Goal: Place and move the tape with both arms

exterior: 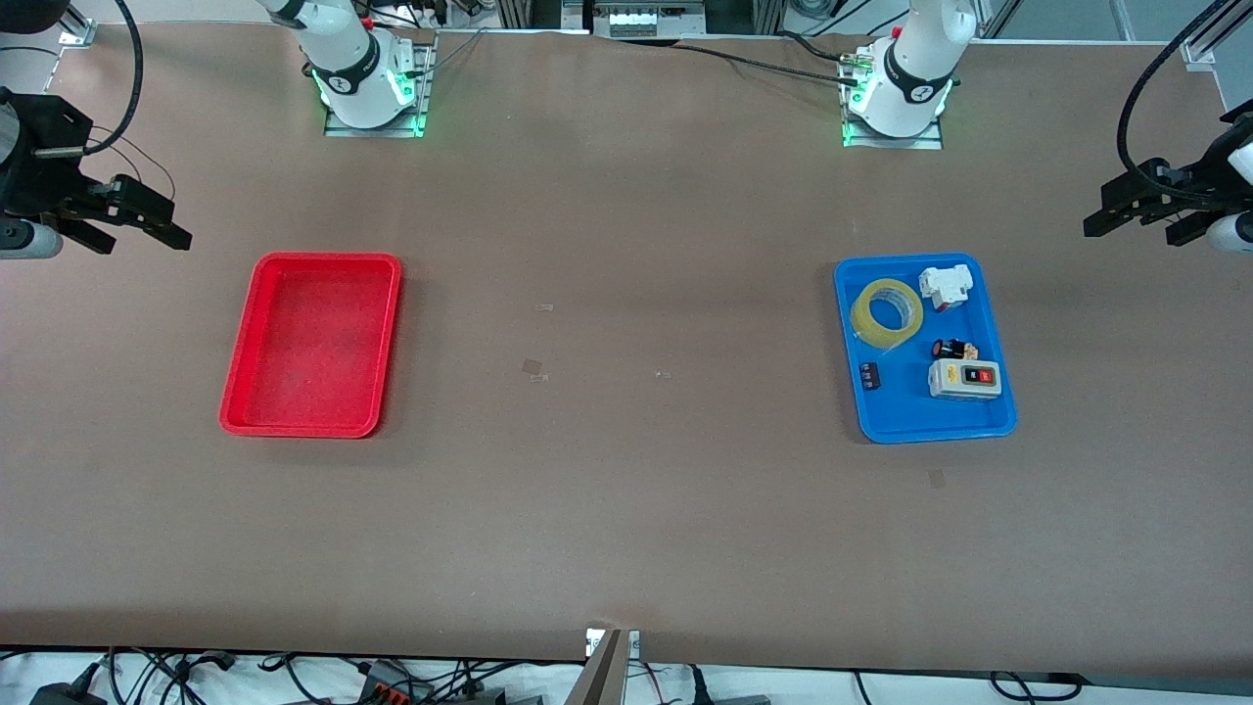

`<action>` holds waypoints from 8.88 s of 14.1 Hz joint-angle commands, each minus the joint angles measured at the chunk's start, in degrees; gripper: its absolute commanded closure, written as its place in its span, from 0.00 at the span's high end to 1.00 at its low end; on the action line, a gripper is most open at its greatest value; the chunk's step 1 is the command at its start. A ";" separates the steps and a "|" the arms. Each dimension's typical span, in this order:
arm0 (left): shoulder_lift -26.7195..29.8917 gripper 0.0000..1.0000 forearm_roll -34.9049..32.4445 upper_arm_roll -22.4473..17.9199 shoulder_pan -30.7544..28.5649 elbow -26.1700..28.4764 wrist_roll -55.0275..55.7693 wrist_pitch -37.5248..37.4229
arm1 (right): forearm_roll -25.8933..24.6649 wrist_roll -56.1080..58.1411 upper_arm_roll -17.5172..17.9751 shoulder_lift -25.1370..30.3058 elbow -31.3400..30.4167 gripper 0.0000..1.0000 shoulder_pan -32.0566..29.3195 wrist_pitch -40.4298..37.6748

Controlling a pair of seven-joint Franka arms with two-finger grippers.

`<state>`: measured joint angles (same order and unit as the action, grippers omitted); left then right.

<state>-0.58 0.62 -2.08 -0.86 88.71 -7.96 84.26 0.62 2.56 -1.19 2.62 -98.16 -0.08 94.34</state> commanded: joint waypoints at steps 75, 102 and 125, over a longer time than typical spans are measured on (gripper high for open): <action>-4.38 1.00 6.58 0.50 9.50 11.98 25.06 7.77 | 2.20 -19.22 1.45 -28.34 4.37 1.00 27.65 18.93; 1.28 1.00 2.63 -1.35 1.38 -2.40 3.65 -2.35 | 8.00 -27.17 1.45 -41.64 4.21 0.19 37.96 25.02; 1.63 1.00 0.43 1.38 0.33 -1.35 2.86 1.26 | -4.29 2.63 0.14 -24.24 -16.97 0.00 -3.08 26.32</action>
<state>0.40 0.18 -0.75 -0.07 87.79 -4.37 86.35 -1.97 2.90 -1.81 -24.94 -112.04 -1.20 118.83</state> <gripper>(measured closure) 0.000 0.780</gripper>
